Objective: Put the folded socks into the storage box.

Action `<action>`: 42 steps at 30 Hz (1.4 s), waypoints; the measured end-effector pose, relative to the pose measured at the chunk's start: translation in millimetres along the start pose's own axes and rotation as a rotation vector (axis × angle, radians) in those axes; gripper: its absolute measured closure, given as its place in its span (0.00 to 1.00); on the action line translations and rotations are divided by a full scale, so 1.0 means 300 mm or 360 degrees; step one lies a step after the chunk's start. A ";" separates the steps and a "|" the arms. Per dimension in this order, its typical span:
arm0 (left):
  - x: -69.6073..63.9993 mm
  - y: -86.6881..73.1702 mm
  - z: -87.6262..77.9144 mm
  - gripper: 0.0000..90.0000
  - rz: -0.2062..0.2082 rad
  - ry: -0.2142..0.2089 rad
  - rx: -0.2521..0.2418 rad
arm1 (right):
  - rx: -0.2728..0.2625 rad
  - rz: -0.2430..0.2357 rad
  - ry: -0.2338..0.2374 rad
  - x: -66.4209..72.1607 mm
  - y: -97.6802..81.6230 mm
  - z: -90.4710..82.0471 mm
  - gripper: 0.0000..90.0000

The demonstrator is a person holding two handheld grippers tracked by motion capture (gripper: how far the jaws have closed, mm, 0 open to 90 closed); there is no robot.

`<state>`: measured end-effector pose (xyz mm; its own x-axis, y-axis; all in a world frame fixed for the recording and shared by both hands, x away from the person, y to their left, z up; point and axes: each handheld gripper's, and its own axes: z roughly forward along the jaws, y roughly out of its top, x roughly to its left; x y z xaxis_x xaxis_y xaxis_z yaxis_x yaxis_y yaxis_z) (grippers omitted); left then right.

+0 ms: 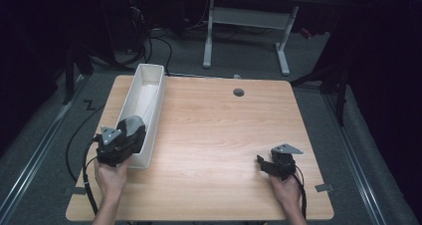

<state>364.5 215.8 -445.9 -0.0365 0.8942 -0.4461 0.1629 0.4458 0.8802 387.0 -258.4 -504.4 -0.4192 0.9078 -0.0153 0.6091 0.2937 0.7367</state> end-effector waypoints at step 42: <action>-0.259 0.092 -0.068 0.40 -0.0095 -0.0463 0.0062 | -0.0001 0.0000 -0.0001 0.000 0.000 0.000 0.40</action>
<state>351.5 159.4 -383.7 0.2362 0.8147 -0.5296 0.2070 0.4903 0.8466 387.2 -258.5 -504.5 -0.4189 0.9079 -0.0160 0.6087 0.2938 0.7369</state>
